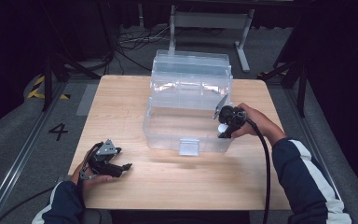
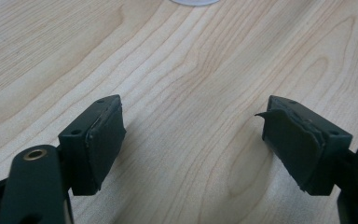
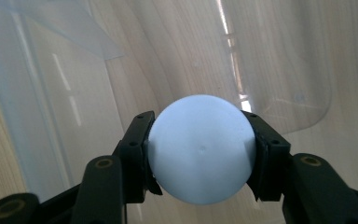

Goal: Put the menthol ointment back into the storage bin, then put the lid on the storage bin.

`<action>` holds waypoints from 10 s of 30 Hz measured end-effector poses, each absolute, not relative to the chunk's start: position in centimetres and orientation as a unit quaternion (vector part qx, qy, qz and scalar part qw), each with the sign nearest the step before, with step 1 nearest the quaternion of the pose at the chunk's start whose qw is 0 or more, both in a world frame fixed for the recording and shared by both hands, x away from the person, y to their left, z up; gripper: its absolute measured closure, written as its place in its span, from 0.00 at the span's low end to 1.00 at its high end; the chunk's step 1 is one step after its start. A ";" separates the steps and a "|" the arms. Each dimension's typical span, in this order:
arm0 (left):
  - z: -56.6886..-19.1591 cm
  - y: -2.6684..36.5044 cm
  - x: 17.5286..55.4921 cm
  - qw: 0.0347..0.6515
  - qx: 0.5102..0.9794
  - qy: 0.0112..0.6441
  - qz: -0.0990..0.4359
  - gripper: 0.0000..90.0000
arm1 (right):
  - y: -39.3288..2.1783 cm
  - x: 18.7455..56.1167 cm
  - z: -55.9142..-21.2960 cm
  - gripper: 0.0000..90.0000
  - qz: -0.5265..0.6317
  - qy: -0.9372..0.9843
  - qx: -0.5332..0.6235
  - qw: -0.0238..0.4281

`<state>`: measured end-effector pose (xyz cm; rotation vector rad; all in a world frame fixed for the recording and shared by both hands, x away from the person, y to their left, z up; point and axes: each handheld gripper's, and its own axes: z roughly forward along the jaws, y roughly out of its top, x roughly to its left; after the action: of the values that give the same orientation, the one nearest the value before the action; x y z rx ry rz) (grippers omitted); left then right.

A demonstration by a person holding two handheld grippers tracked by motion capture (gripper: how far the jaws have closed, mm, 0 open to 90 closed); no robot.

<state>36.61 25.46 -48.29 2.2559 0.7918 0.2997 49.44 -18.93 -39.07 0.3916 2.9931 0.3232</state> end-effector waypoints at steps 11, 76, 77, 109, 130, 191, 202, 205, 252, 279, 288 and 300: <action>-48.3 25.5 36.6 0.358 0.874 0.307 0.116 0.23 | -19.2 49.7 -39.4 0.56 0.103 0.985 0.130 0.038; -48.3 25.5 36.6 0.358 0.874 0.307 0.116 0.24 | -20.3 49.1 -37.4 0.50 0.149 0.976 0.147 0.058; -48.3 25.5 36.6 0.358 0.874 0.307 0.116 0.24 | -20.4 49.0 -37.3 0.50 0.153 0.975 0.147 0.059; -47.7 25.1 36.8 0.338 0.874 0.327 0.120 0.29 | -22.8 48.2 -33.7 0.48 0.301 0.931 0.153 0.140; -40.5 20.7 38.3 0.404 0.862 0.259 0.162 0.32 | -24.8 49.6 -30.2 0.47 0.359 0.892 0.189 0.200; -39.9 12.8 43.0 0.362 0.918 0.118 0.111 0.72 | -20.1 57.5 -31.5 0.73 0.389 0.875 0.217 0.189; -39.9 11.9 43.3 0.328 0.934 0.101 0.099 0.83 | -19.5 57.6 -30.7 0.79 0.350 0.895 0.201 0.189; -39.8 11.8 43.4 0.325 0.935 0.103 0.094 0.83 | -19.2 57.4 -30.6 0.79 0.340 0.898 0.198 0.195; -39.7 10.2 43.9 0.252 0.960 0.090 0.082 0.87 | -18.2 55.7 -29.3 0.96 0.289 0.927 0.096 0.219; -40.0 10.3 43.7 0.262 0.956 0.104 0.083 0.84 | -17.9 53.9 -28.7 0.97 0.288 0.929 0.083 0.218; -40.2 10.3 43.5 0.267 0.953 0.115 0.087 0.83 | -18.0 53.5 -28.8 0.97 0.298 0.926 0.081 0.218; -40.3 10.1 43.3 0.264 0.952 0.129 0.086 0.80 | -18.1 52.5 -28.9 0.98 0.307 0.923 0.073 0.221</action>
<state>43.35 10.10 -40.29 2.5736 0.3492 0.2323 52.49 -18.08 -28.90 0.2021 2.5504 0.8496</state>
